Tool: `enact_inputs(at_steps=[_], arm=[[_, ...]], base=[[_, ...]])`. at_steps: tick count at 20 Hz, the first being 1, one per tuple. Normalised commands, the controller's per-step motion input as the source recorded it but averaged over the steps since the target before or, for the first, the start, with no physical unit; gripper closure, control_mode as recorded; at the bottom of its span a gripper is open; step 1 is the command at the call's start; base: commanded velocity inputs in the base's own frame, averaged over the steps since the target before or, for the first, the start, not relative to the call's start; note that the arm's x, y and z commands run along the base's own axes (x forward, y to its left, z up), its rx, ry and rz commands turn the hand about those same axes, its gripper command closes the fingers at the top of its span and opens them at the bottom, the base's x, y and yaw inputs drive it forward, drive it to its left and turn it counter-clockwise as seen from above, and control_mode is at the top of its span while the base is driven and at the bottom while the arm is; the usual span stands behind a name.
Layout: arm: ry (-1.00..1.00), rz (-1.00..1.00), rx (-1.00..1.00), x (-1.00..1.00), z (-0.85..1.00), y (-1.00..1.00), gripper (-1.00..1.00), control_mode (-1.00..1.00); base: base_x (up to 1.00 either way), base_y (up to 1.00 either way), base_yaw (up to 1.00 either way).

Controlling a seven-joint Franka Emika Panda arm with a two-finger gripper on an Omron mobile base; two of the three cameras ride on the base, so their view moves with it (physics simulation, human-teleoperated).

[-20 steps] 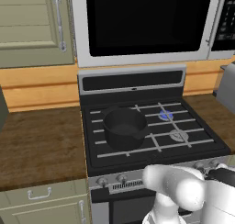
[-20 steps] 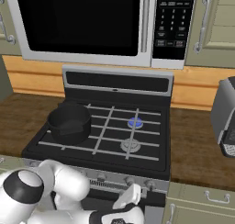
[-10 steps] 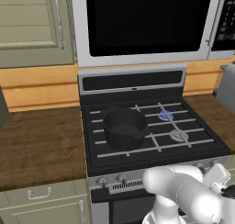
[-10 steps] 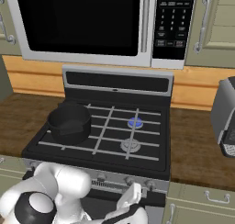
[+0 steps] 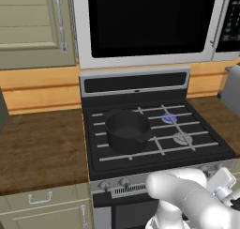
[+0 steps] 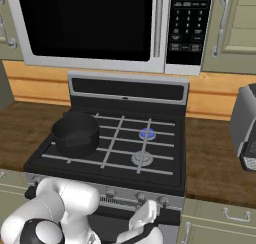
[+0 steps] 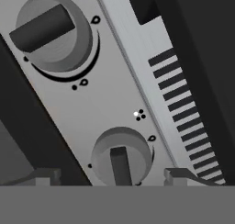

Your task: Turn off the rear right burner of the stove.

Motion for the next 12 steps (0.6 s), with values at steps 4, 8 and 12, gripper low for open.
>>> enact_inputs(at_steps=[4,8,12], arm=[[0.0,0.0,-0.01,0.21,0.0,0.0,-1.0,-1.0],[0.0,0.0,-0.05,0.23,0.0,0.0,-1.0,-1.0],[-0.01,0.0,-0.07,0.16,0.0,0.0,-1.0,-1.0]], base=[[0.0,0.0,0.0],[0.0,0.0,0.0],[0.0,0.0,0.0]])
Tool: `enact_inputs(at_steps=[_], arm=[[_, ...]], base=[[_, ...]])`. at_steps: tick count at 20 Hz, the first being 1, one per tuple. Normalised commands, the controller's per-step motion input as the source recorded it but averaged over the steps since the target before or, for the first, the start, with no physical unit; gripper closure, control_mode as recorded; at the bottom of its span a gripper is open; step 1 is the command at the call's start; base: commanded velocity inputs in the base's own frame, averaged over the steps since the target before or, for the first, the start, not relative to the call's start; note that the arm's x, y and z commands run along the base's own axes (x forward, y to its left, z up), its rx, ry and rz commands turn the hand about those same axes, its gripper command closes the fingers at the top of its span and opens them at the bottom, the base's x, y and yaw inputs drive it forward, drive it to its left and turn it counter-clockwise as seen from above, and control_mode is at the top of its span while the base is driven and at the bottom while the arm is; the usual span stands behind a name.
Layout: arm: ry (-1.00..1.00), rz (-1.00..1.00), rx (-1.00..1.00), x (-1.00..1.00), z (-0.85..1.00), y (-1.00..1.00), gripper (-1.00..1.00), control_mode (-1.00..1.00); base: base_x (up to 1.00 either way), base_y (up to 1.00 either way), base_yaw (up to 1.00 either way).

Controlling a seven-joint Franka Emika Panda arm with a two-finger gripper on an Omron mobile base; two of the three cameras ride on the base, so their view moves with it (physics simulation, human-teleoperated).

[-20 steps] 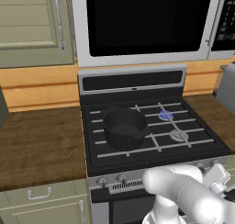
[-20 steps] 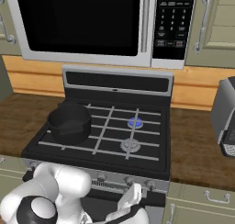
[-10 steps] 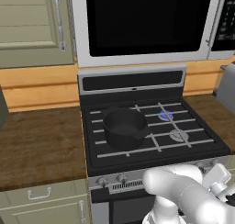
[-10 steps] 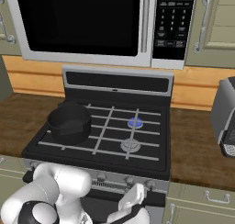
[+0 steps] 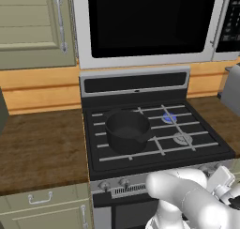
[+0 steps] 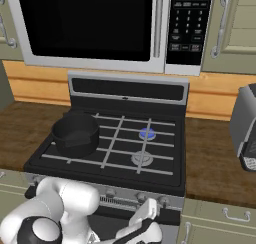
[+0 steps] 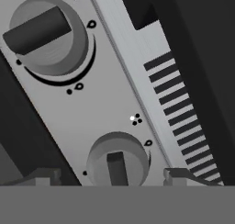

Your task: Turn off the rear right burner of the stove.

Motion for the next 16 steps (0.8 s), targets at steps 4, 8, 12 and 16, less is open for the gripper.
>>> enact_inputs(at_steps=[4,8,12,16], arm=[[-0.08,0.0,-0.07,0.1,0.0,0.0,-1.0,-1.0],[-0.03,0.0,-0.02,0.26,0.0,0.0,-1.0,-1.0],[0.0,0.0,0.0,0.41,0.0,0.0,-1.0,-1.0],[0.0,0.0,-0.01,0.4,0.0,0.0,-1.0,-1.0]], base=[[0.0,0.0,0.0],[0.0,0.0,0.0],[0.0,0.0,0.0],[0.0,0.0,0.0]])
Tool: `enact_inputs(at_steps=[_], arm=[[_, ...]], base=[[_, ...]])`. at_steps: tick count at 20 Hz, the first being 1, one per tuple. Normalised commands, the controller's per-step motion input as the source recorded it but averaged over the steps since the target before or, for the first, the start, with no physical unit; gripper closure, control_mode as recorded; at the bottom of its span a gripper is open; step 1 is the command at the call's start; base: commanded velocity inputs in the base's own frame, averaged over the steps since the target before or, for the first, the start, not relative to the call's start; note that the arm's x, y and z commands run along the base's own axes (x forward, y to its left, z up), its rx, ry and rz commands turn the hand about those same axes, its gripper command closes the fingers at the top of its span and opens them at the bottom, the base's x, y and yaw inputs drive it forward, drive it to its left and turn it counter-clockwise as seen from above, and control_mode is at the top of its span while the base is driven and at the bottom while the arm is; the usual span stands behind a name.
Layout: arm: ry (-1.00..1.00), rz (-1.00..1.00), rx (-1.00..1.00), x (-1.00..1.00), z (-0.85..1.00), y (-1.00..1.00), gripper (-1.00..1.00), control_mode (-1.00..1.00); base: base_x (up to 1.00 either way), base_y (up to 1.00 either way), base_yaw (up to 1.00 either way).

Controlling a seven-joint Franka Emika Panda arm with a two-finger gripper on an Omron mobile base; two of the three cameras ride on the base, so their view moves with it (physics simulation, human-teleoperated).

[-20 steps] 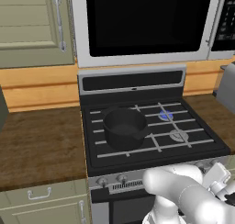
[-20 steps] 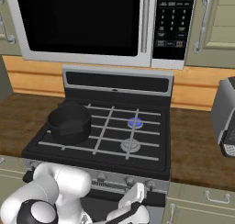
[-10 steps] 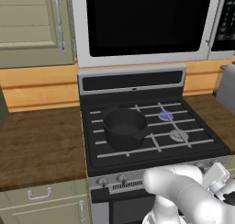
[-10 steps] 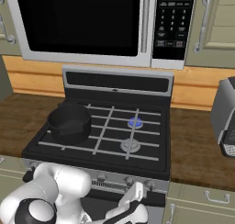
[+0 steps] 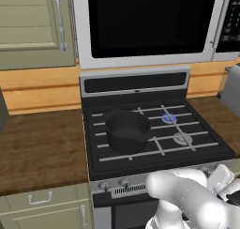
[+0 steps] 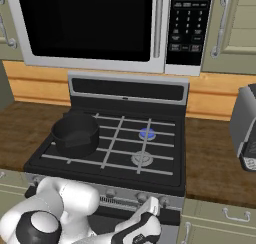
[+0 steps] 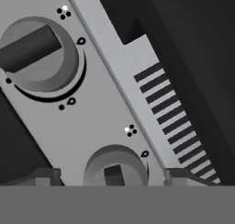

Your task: Turn off the rear right burner of the stove.

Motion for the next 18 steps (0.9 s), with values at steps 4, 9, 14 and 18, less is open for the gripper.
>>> enact_inputs(at_steps=[4,9,14,18], arm=[[0.0,0.0,-0.03,0.47,0.0,0.0,-1.0,-1.0],[0.0,0.03,-0.01,0.11,0.0,0.01,-1.0,-1.0],[-0.07,0.16,-0.06,-0.02,0.09,0.15,-1.0,-1.0],[-0.03,0.07,-0.02,0.0,0.06,0.05,-1.0,-1.0]], base=[[0.0,0.0,0.0],[0.0,0.0,0.0],[0.0,0.0,0.0],[0.0,0.0,0.0]])
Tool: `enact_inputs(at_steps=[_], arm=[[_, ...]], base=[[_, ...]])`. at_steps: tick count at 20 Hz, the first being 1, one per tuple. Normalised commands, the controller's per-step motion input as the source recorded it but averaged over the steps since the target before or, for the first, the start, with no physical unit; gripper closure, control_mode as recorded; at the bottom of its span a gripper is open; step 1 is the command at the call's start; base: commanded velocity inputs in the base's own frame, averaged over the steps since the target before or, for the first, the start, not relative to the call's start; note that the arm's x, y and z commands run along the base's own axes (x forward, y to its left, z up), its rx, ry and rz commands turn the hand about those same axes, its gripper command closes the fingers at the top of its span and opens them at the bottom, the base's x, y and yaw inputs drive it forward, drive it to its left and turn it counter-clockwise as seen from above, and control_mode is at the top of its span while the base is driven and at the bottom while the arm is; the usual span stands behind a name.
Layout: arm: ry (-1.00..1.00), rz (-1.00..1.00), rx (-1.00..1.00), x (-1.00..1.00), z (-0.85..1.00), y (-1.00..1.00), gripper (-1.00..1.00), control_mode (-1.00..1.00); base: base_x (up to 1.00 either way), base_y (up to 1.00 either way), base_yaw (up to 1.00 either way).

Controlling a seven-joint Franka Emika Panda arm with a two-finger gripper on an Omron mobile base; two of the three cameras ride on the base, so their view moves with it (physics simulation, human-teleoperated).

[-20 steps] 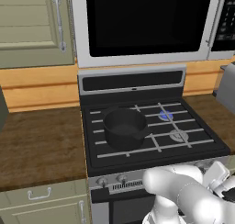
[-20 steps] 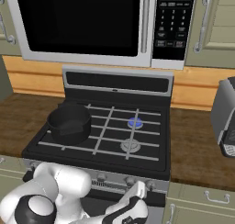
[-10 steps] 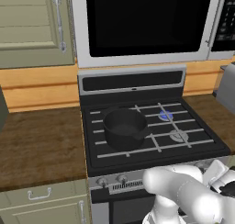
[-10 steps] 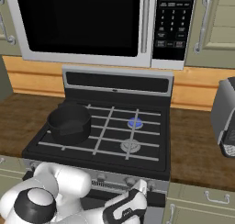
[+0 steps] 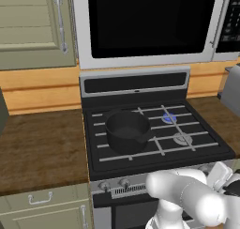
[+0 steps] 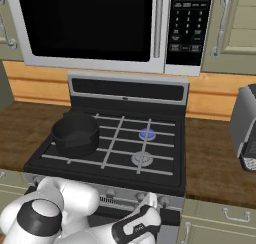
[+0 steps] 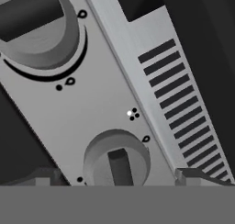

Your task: Turn off the rear right burner of the stove.

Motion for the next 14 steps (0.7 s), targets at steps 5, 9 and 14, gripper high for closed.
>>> enact_inputs(at_steps=[5,9,14], arm=[[0.0,0.0,0.0,0.0,0.0,0.0,1.0,-1.0],[0.0,0.0,0.0,0.0,0.0,0.0,1.0,-1.0],[-0.01,0.0,0.05,0.0,0.08,0.0,1.0,-1.0]], base=[[0.0,0.0,0.0],[0.0,0.0,0.0],[0.0,0.0,0.0]])
